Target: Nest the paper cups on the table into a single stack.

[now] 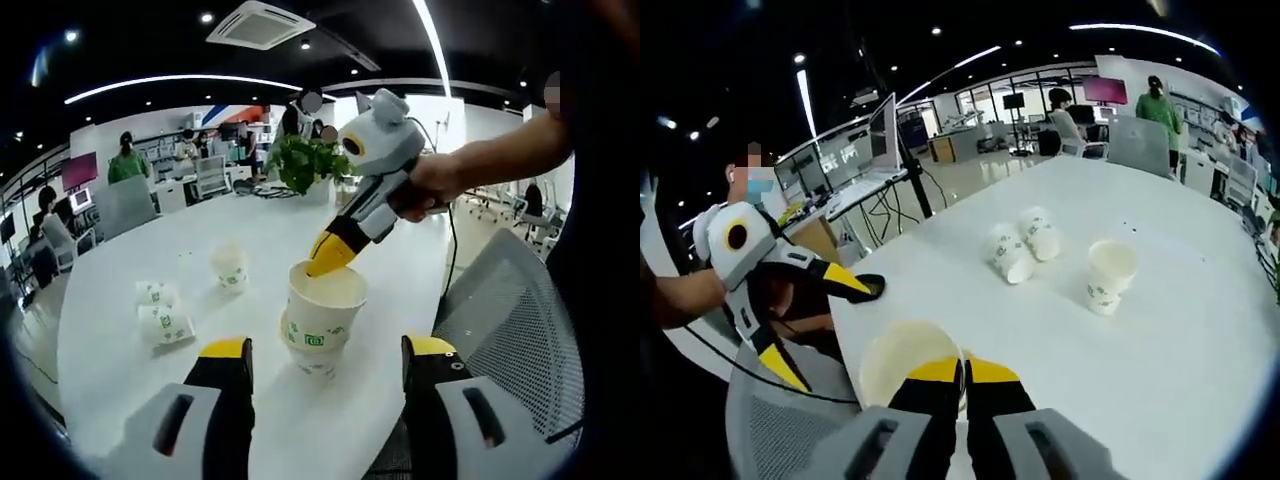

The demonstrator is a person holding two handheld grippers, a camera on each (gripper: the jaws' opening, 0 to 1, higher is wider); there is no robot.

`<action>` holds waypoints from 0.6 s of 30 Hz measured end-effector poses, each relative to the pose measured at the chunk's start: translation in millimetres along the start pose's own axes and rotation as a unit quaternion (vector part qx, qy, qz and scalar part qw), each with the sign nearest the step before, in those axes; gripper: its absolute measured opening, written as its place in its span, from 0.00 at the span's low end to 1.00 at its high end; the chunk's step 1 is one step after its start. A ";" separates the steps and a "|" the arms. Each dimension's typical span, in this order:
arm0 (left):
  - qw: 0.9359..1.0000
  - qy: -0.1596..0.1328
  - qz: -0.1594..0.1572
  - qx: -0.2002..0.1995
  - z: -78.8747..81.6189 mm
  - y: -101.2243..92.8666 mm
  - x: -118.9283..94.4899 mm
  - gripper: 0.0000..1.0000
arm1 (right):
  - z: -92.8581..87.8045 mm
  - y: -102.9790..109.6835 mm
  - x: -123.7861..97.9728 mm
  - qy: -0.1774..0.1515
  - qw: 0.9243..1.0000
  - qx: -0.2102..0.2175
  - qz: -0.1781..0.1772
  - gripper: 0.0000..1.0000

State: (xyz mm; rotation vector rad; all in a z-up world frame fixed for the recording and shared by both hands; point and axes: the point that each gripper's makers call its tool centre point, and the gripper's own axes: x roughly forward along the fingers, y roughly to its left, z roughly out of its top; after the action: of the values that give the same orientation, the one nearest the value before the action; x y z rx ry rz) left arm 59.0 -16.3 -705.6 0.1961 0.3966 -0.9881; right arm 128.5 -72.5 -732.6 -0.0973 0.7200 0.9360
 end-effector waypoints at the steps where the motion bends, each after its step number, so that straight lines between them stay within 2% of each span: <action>1: 1.000 0.000 0.001 0.000 -0.4 0.7 -0.3 0.58 | -0.4 -0.3 0.8 0.001 1.000 -0.001 -0.001 0.00; 7: 1.000 0.000 0.007 -0.002 -2.8 4.4 -1.9 0.58 | -3.9 -3.5 9.8 0.004 1.000 -0.021 -0.011 0.00; 15: 1.000 0.002 0.011 -0.004 -7.2 5.8 -4.4 0.57 | -7.0 -7.8 18.6 0.015 0.996 -0.074 -0.042 0.00; 18: 1.000 0.002 0.012 -0.005 -7.3 5.7 -5.3 0.57 | -7.6 -8.1 19.0 0.013 0.996 -0.078 -0.045 0.00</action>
State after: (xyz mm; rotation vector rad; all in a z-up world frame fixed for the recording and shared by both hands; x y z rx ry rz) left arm 59.5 -6.7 -710.1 0.1932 0.4012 -0.9615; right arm 138.0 -67.0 -751.7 -0.2781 0.6601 0.9044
